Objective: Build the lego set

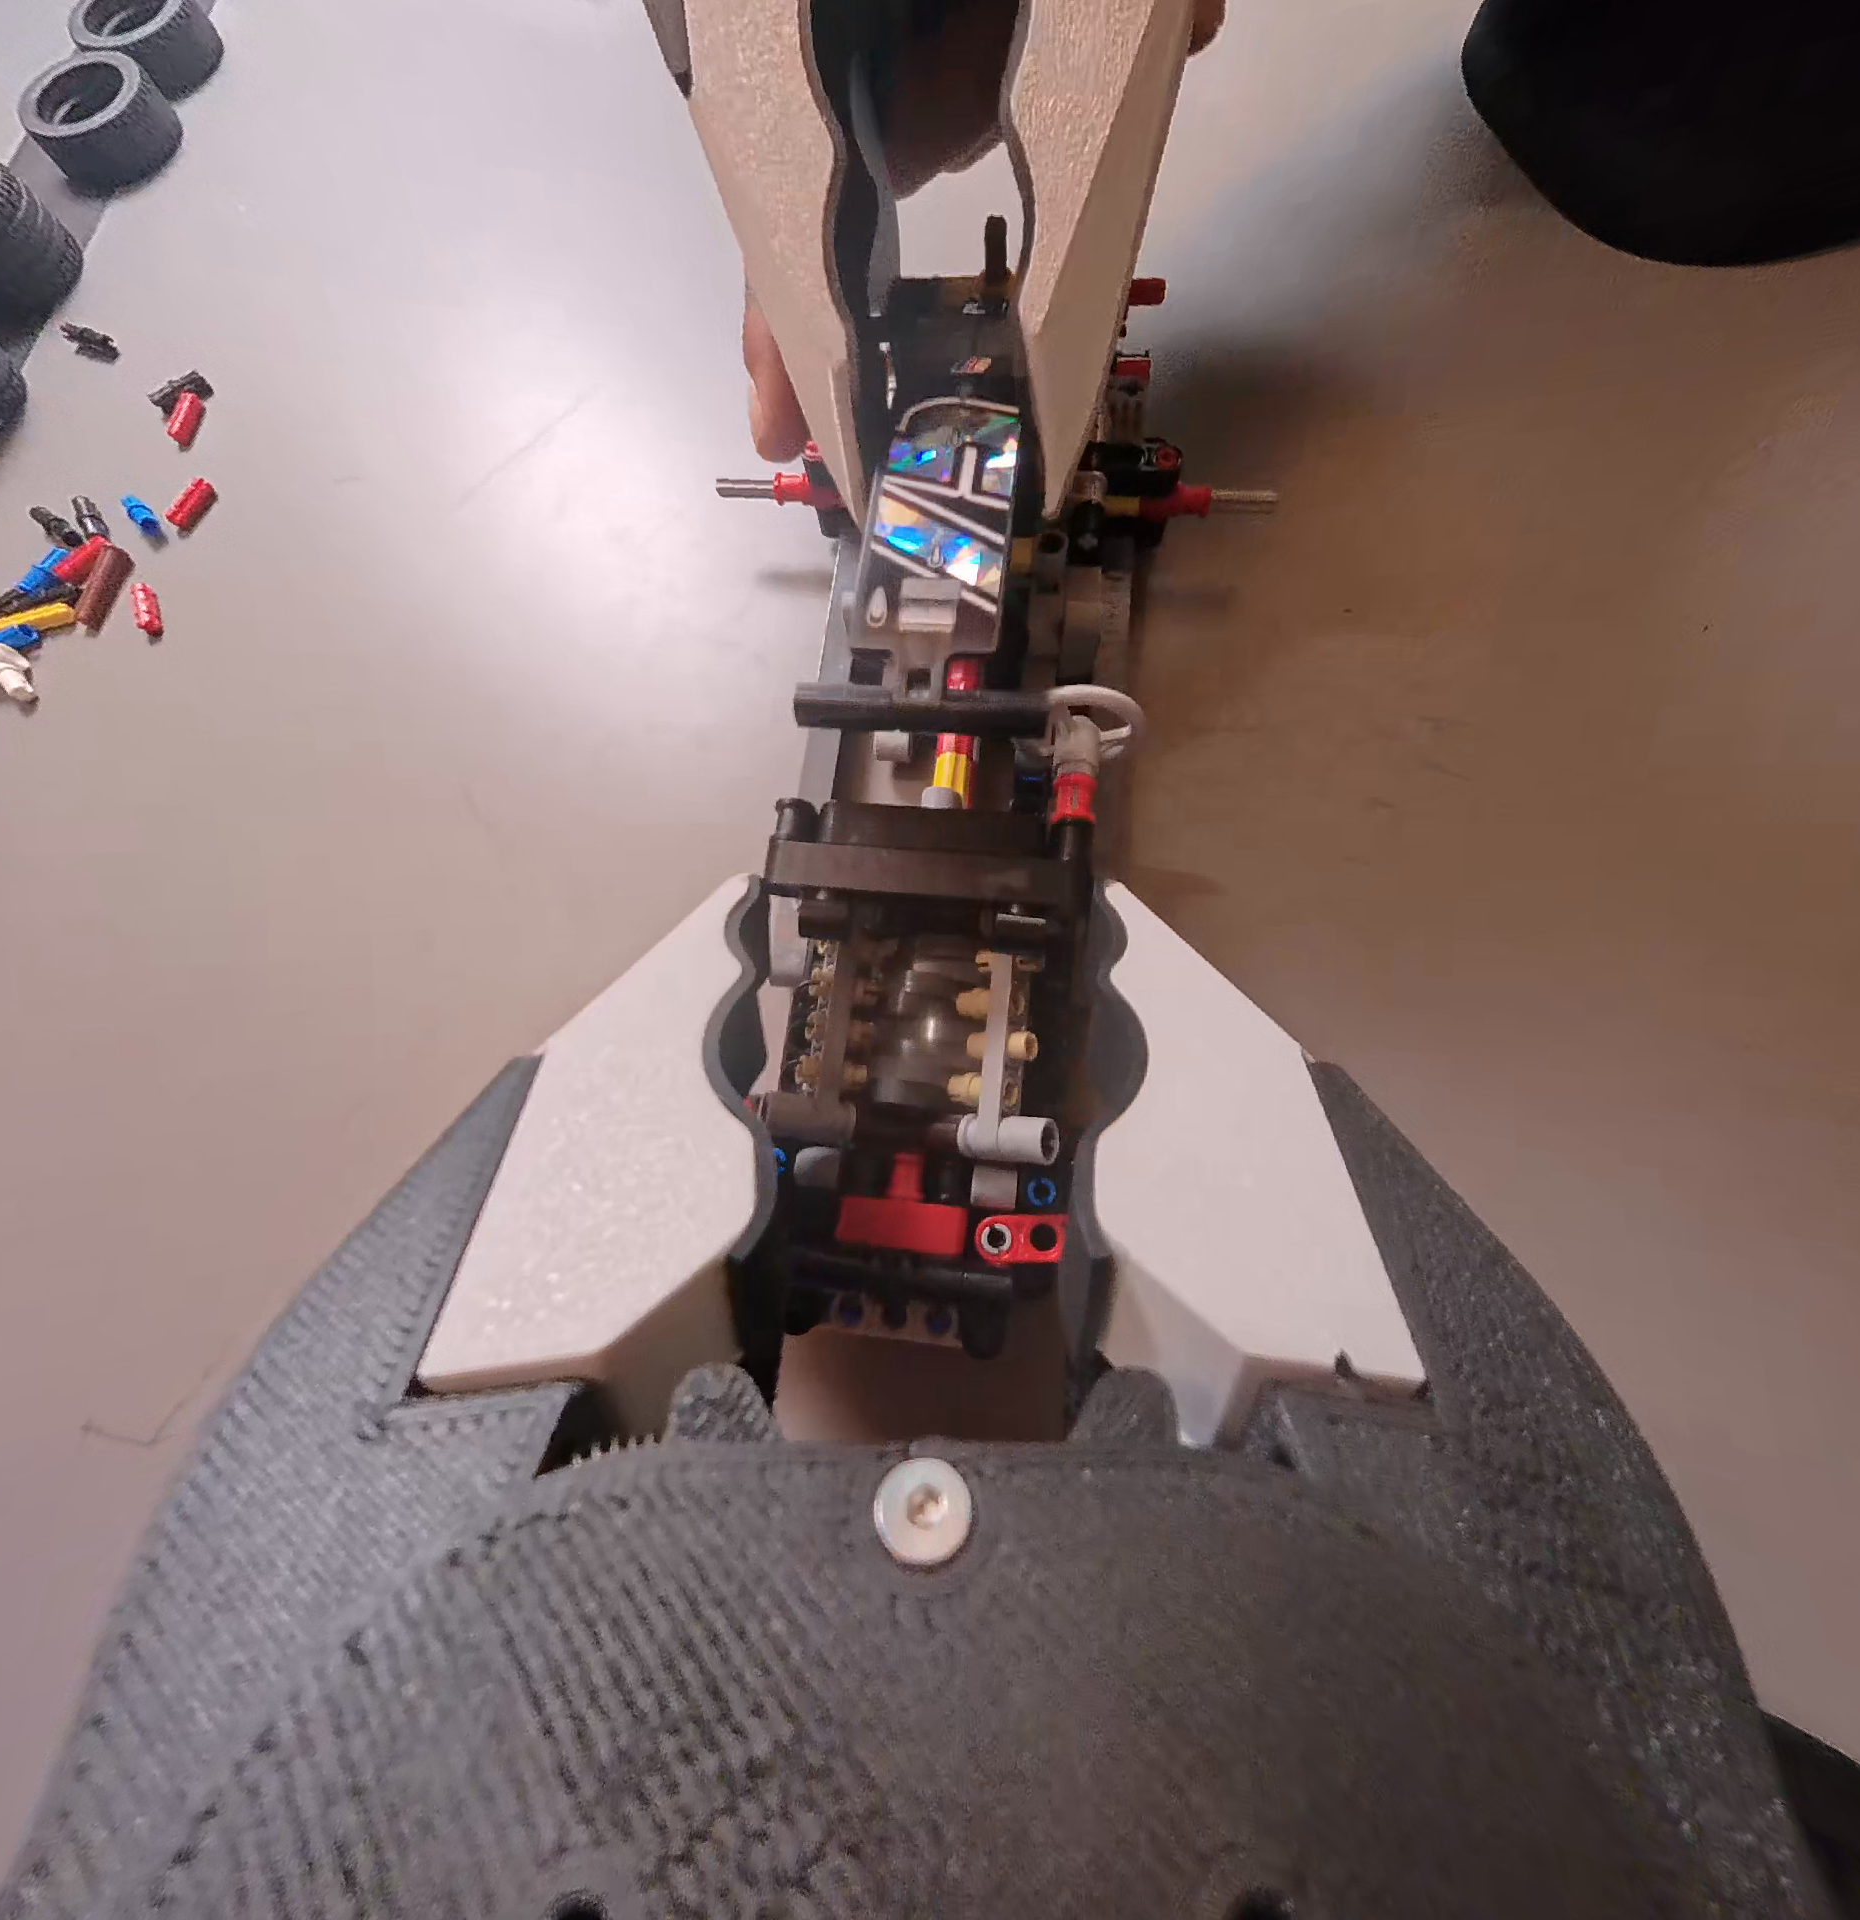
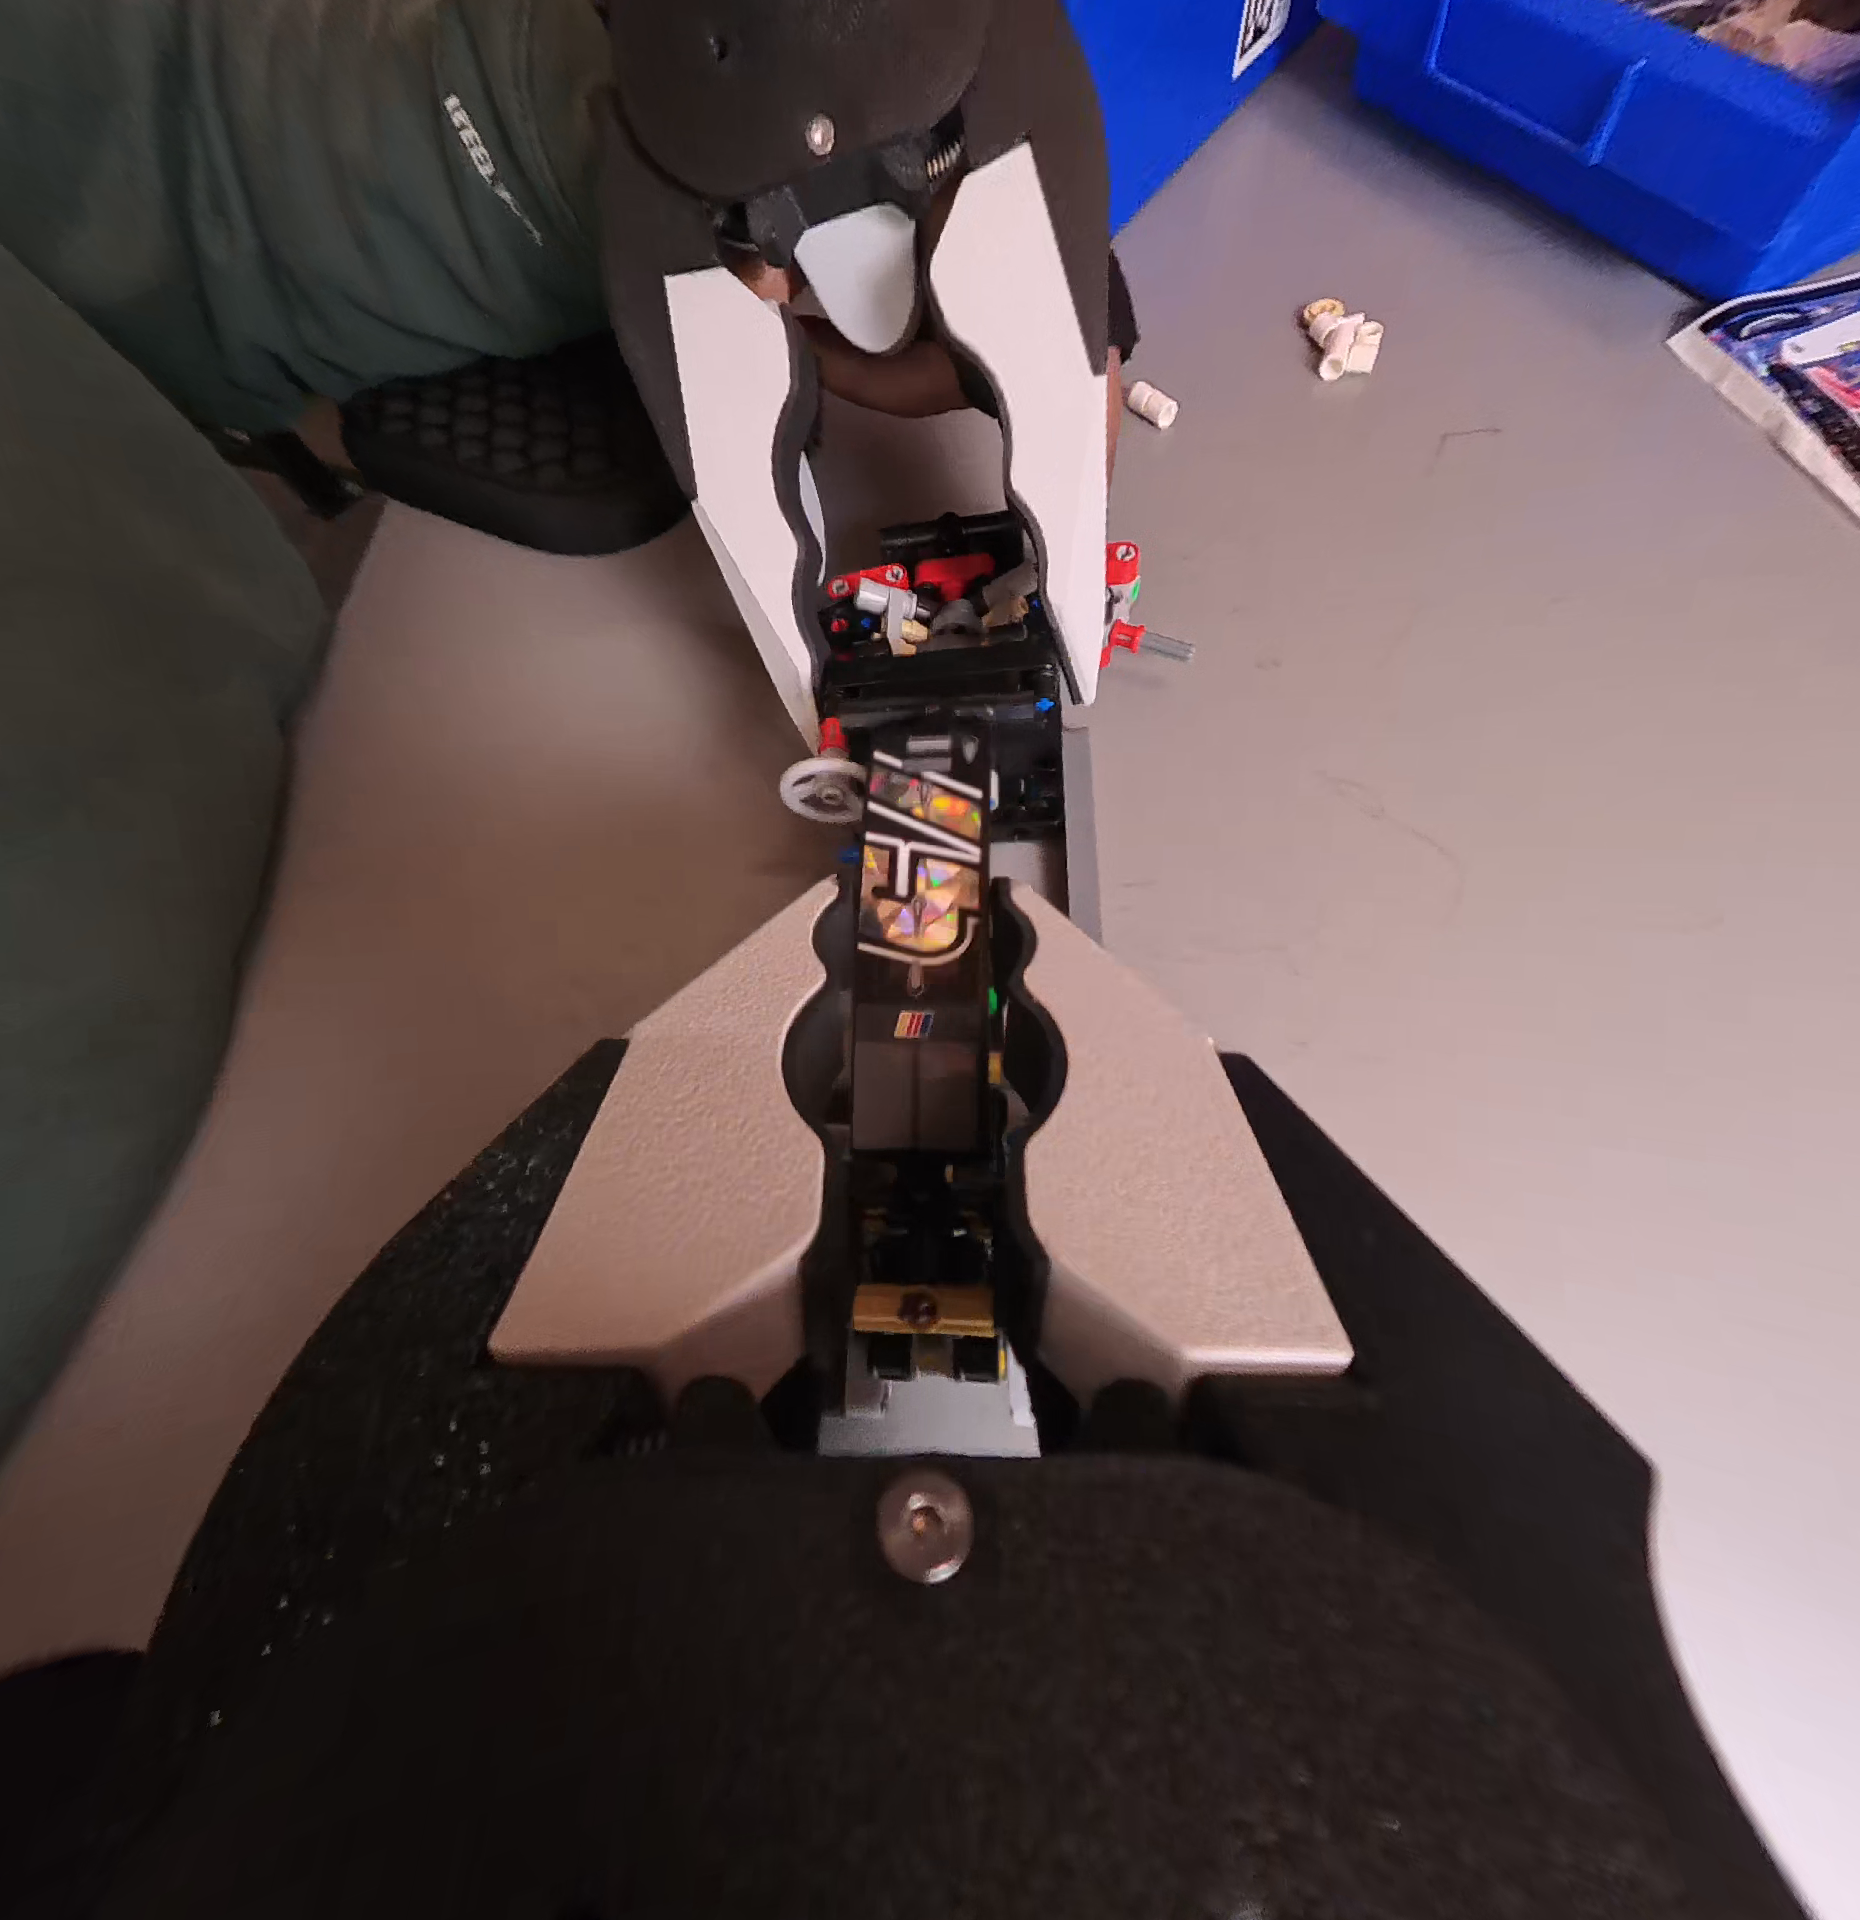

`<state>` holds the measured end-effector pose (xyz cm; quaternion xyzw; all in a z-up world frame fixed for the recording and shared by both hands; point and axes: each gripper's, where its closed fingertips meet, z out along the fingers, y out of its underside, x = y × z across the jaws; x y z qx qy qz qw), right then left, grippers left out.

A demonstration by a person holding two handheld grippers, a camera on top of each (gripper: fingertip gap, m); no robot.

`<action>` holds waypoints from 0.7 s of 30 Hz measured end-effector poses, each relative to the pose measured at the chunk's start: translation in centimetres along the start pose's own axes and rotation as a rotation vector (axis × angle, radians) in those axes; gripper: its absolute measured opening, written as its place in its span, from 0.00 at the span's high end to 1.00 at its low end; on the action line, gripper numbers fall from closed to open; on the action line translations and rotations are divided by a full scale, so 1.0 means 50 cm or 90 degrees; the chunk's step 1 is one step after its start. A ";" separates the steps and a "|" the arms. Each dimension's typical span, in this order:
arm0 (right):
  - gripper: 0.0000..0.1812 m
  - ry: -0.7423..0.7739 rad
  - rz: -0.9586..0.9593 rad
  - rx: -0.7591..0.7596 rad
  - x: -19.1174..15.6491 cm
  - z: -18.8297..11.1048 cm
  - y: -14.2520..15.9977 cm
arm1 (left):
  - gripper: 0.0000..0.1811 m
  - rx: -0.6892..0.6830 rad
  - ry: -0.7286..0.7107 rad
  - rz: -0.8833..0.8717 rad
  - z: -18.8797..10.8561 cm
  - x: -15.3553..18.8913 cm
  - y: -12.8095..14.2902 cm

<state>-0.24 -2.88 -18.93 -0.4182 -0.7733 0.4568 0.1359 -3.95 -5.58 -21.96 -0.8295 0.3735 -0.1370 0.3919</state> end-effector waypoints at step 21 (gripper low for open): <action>0.84 0.036 -0.134 -0.319 0.021 -0.043 -0.017 | 0.68 0.019 -0.025 0.008 -0.002 -0.001 -0.002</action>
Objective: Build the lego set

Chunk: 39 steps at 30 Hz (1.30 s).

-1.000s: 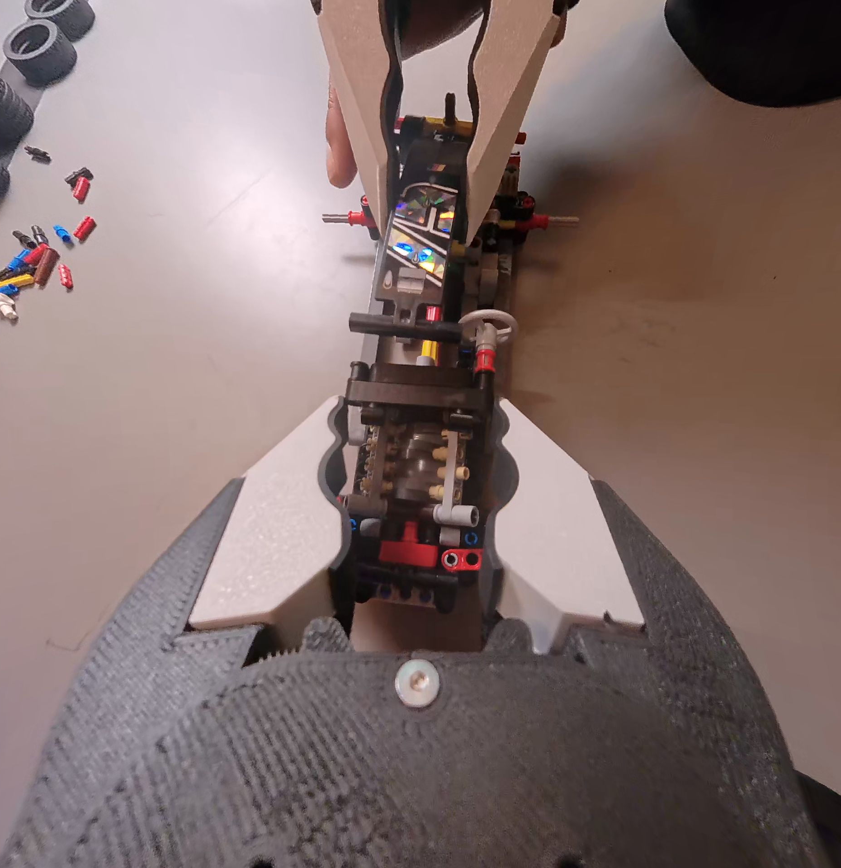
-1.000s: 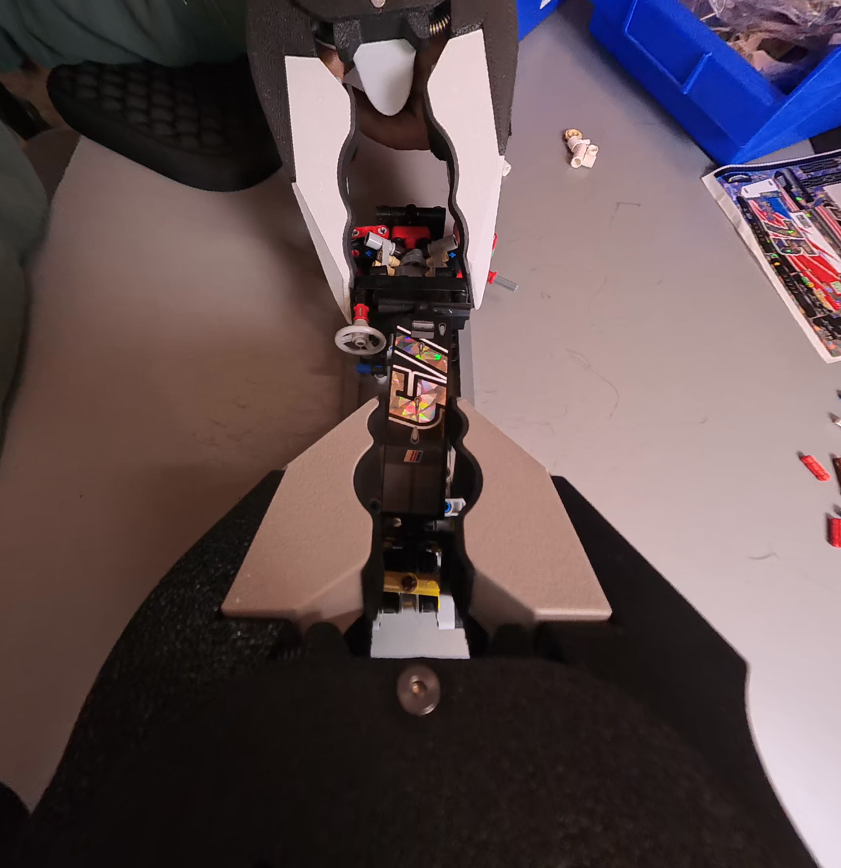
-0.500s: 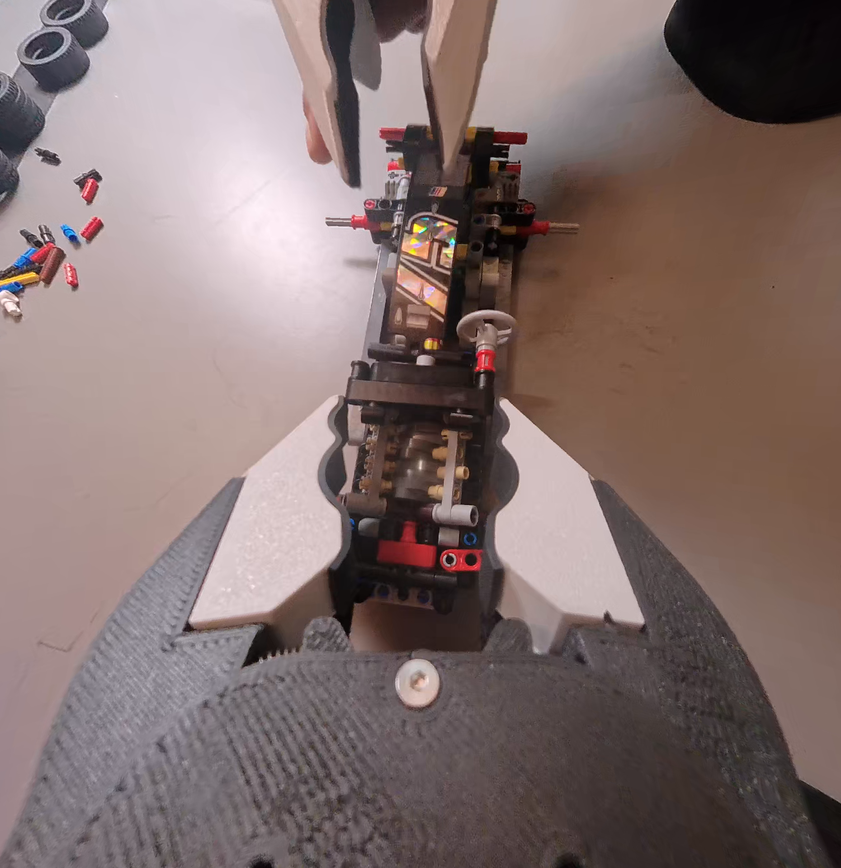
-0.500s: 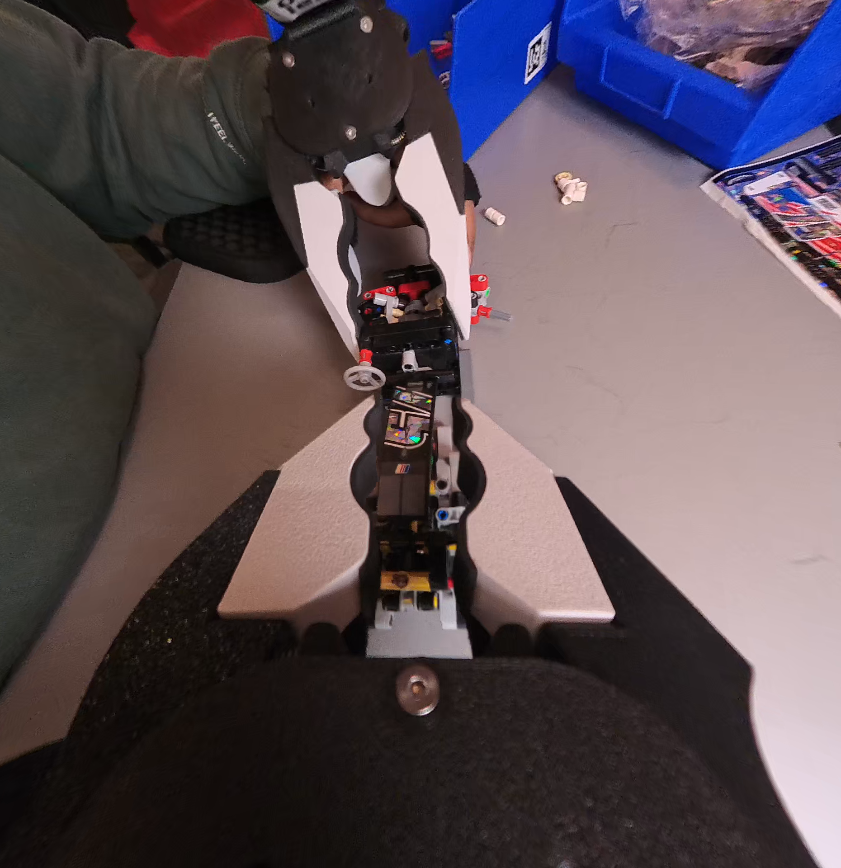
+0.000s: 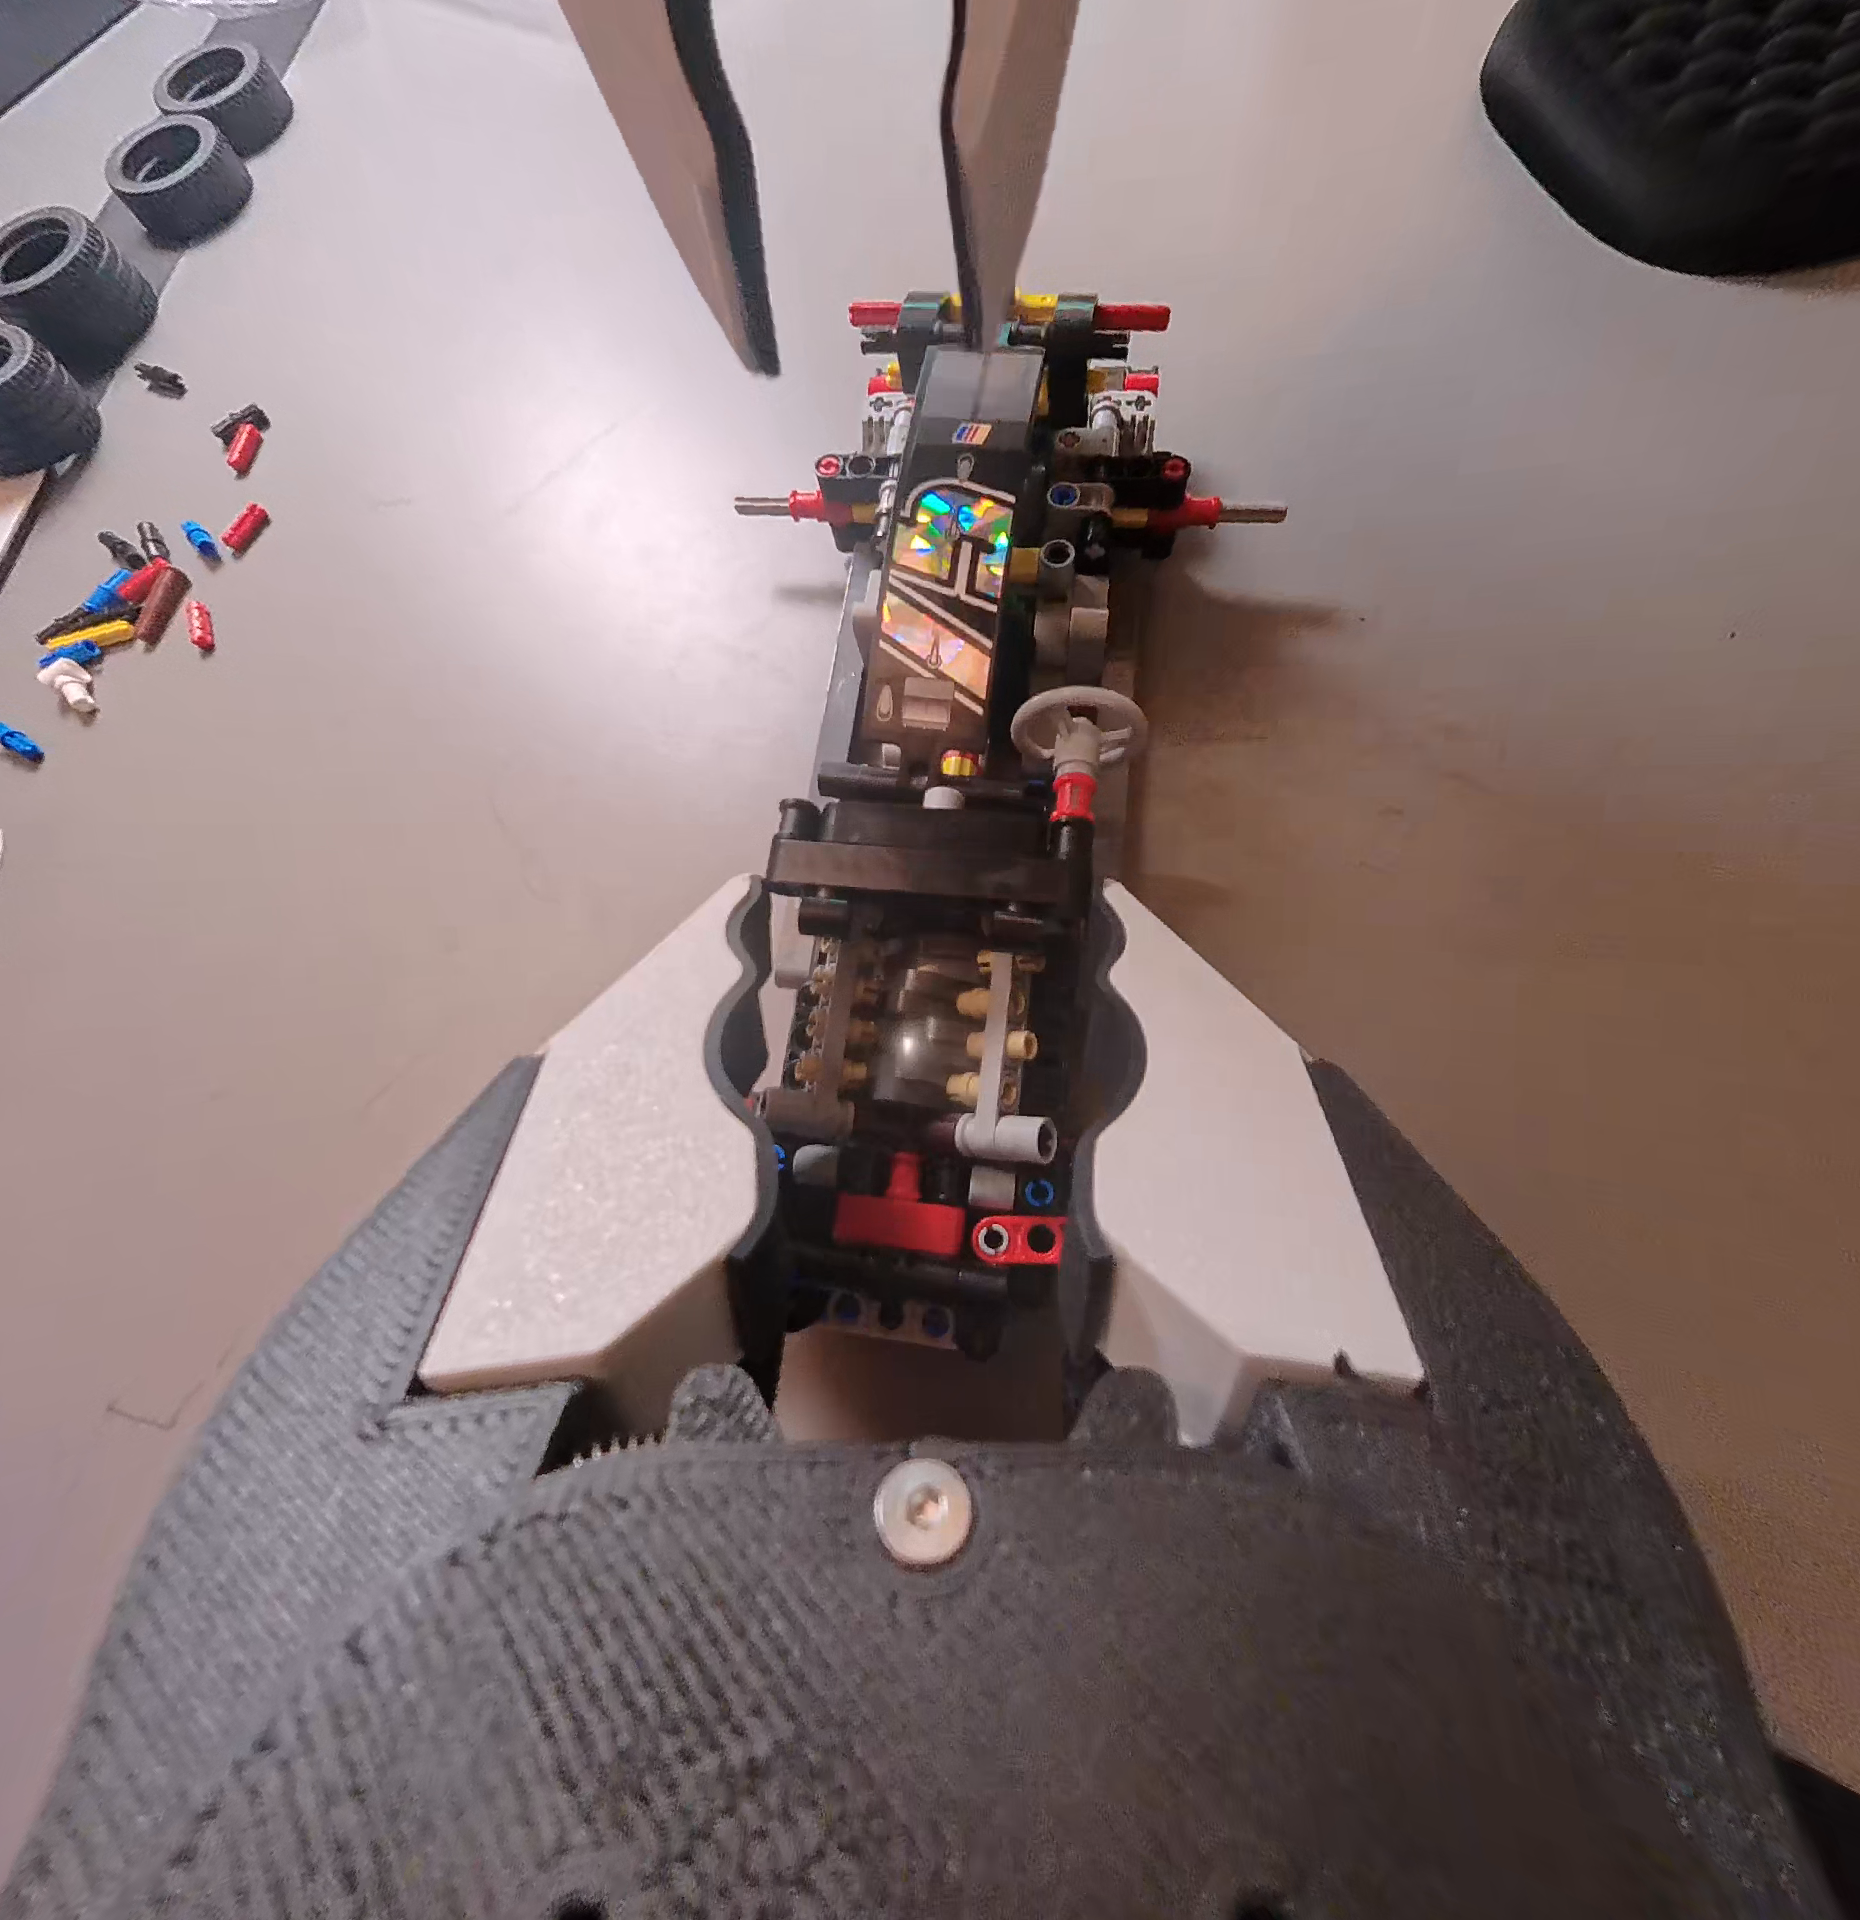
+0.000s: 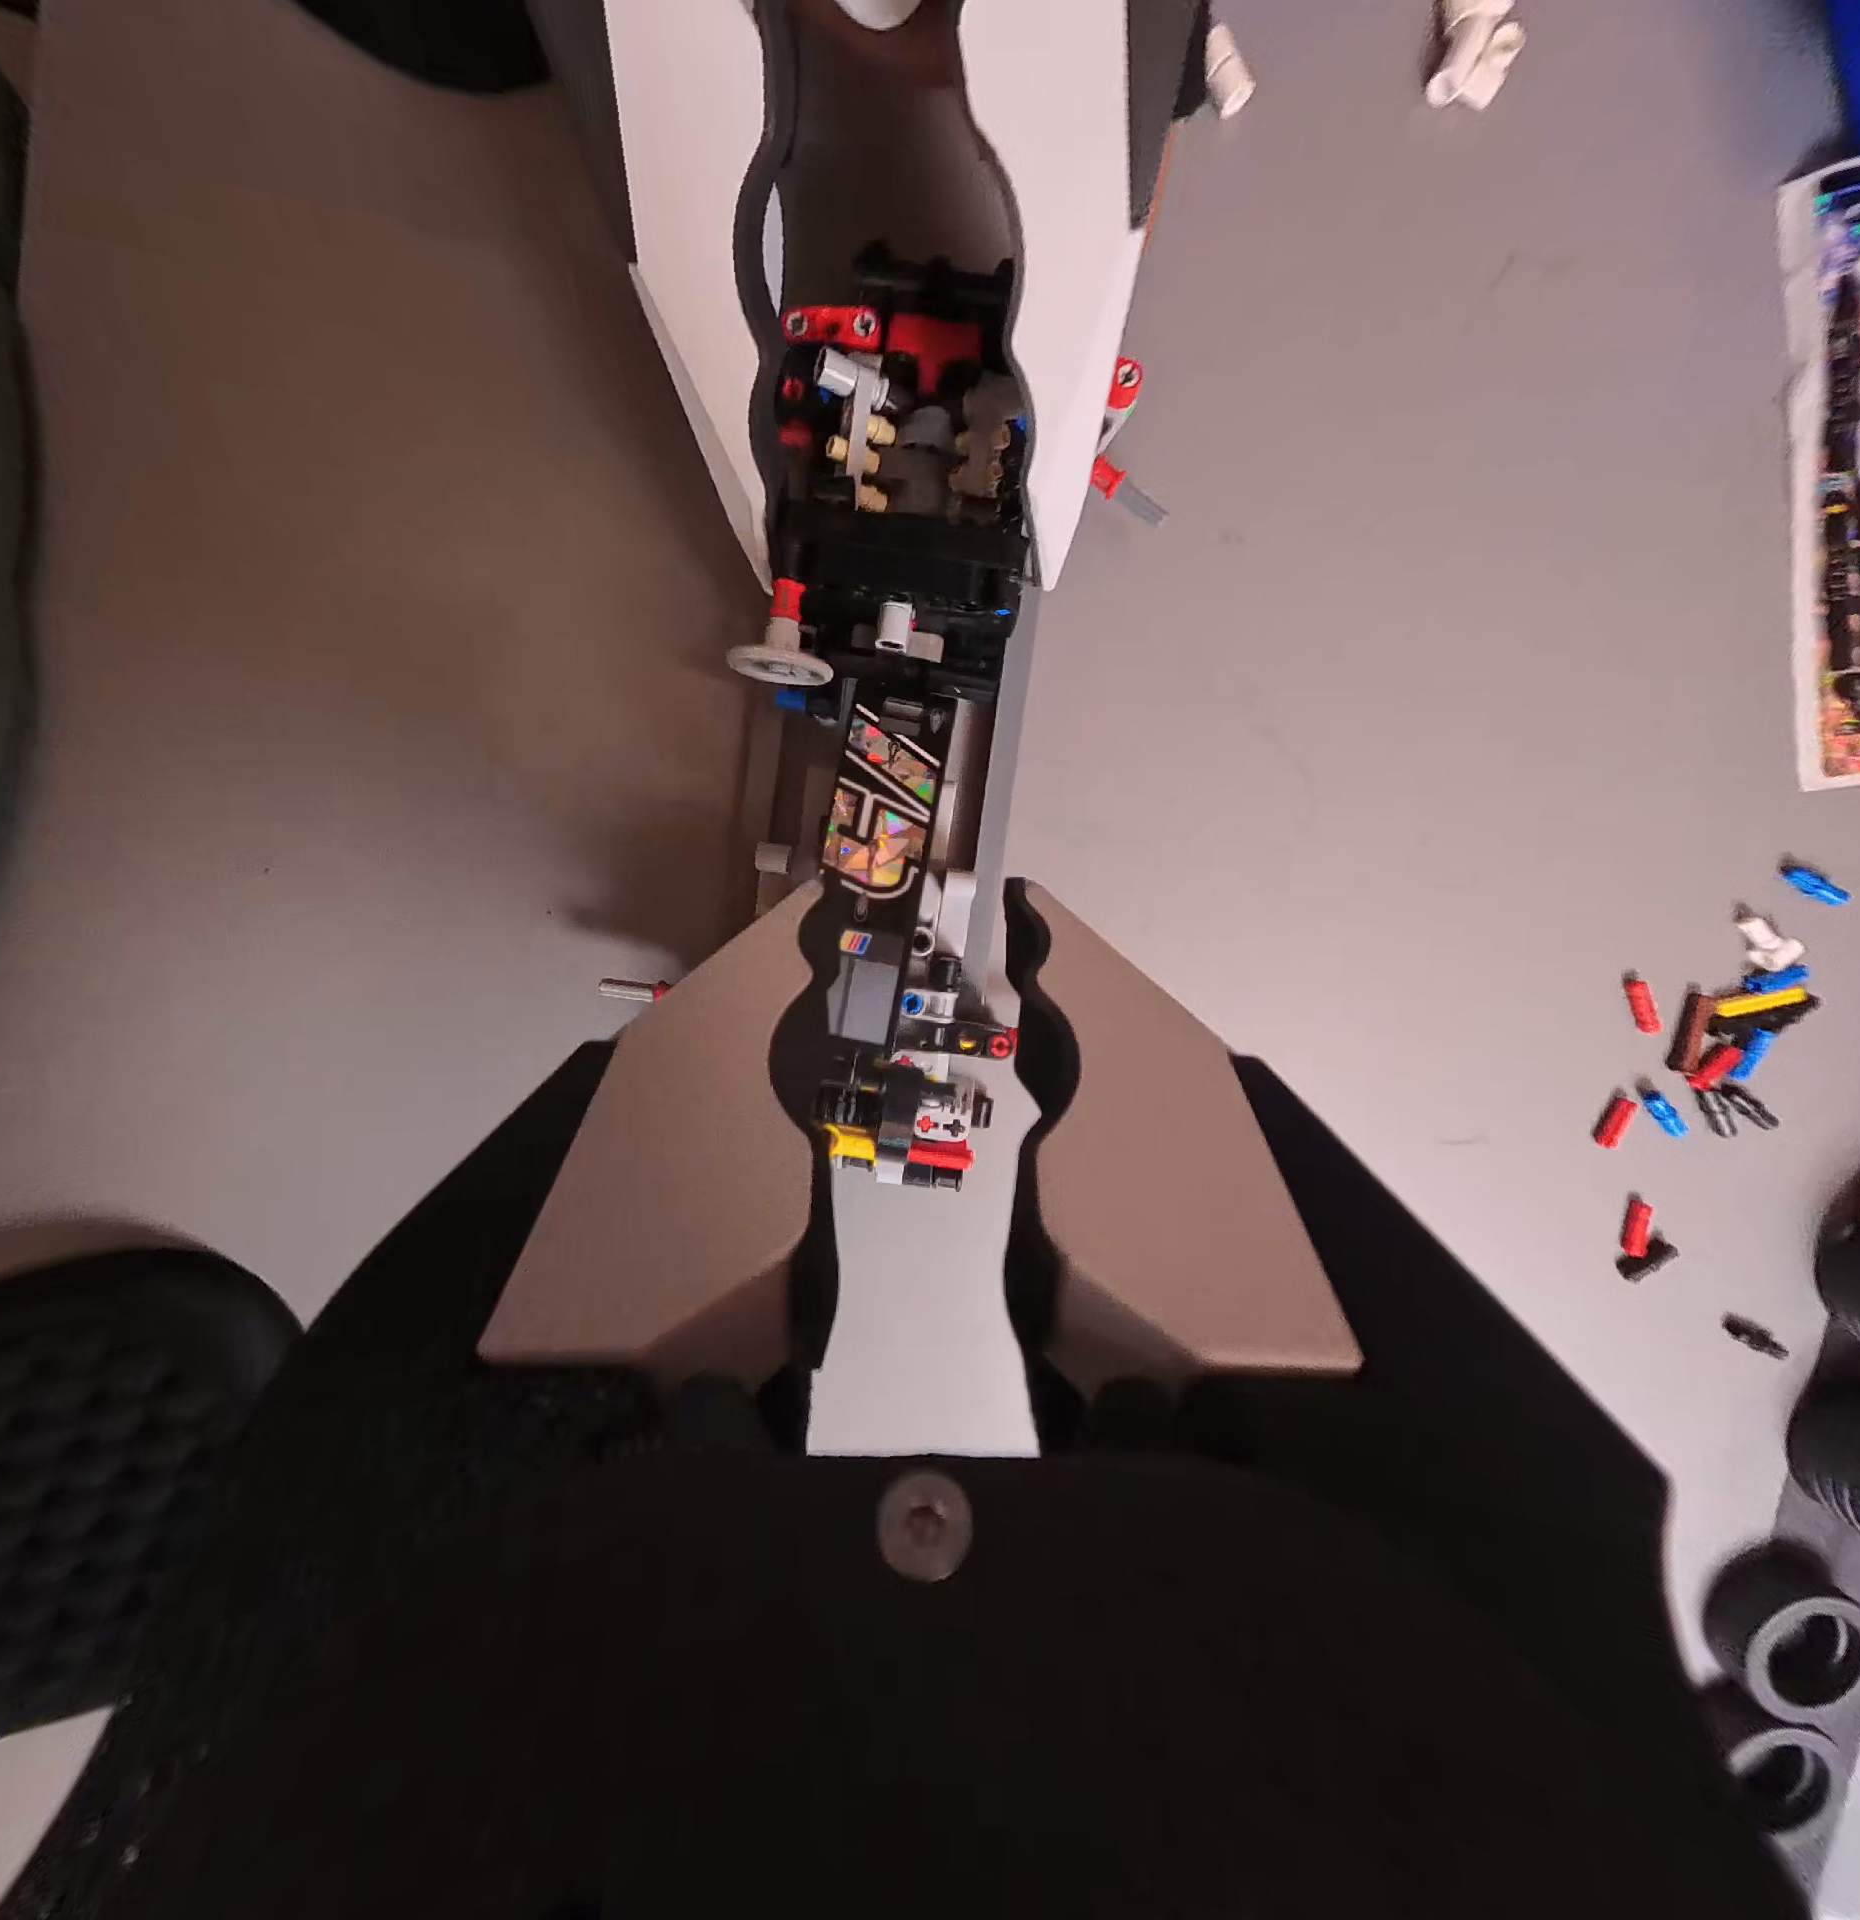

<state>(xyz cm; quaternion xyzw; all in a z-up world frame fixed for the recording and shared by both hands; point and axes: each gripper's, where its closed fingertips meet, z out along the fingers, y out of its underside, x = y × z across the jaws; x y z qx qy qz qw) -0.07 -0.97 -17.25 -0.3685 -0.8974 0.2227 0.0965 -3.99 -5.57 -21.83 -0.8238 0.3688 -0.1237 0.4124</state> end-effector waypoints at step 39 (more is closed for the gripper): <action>0.89 0.044 0.020 0.236 -0.025 0.027 -0.012 | 0.68 0.024 -0.024 0.010 -0.002 0.001 0.000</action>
